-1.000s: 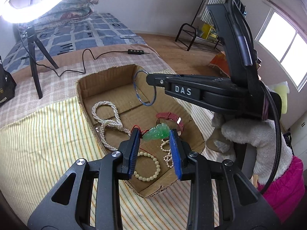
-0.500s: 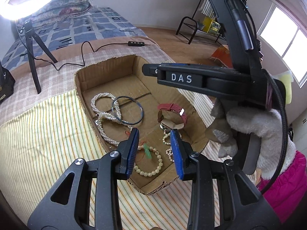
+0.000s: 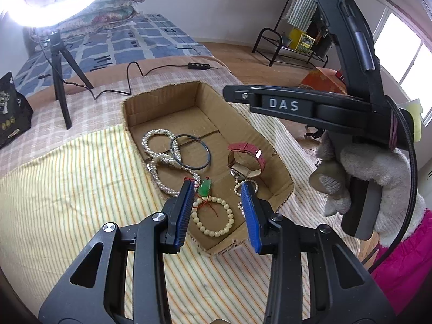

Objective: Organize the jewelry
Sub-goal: 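Open both tools to drop the pendant and bangle into the box, then move both open tools from the box to the two small pearl earrings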

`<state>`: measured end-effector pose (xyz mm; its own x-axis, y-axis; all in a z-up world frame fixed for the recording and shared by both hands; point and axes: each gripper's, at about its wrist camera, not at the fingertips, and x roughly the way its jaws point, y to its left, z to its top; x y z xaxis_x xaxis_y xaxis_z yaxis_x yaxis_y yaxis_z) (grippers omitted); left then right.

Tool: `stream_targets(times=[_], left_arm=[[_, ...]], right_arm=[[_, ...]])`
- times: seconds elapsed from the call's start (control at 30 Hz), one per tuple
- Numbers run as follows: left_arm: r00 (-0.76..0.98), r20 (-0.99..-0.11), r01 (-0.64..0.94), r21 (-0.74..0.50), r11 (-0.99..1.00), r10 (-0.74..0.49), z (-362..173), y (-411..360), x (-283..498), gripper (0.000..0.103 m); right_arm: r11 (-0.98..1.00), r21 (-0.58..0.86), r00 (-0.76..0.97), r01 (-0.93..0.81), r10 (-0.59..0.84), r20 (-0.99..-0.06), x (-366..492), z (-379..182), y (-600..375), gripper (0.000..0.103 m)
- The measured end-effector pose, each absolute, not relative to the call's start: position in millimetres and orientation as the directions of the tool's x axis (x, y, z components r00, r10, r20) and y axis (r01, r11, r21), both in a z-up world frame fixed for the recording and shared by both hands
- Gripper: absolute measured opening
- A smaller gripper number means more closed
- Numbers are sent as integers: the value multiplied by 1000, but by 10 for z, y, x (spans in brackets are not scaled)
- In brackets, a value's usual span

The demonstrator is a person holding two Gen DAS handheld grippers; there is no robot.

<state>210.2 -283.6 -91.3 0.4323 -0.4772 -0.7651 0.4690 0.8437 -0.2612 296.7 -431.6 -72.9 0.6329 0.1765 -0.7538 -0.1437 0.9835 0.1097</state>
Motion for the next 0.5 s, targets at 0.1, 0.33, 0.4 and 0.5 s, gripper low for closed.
stream_targets(times=[0.1,0.33,0.4,0.5], left_arm=[[447,-759,462,-257,849,-473,-835,-2748,2035,36],[498,-740,424,-248,871,-453,-602,-2319,1862,36],[514,-735,403,-249,881,-443,-544,-2148,1826,36],[539,-729,371,-245,896,-422,-461,-1884,1768,36]], right_arm=[[985,96,640,-147,168,-749,2879,-616,-4288,34],[985,54,664,-166,152,-732,2628,-333,-4113,45],[984,38,667,-172,145,-730,2561,-276,-4043,54],[983,21,675,-183,141,-724,2448,-205,-3930,62]])
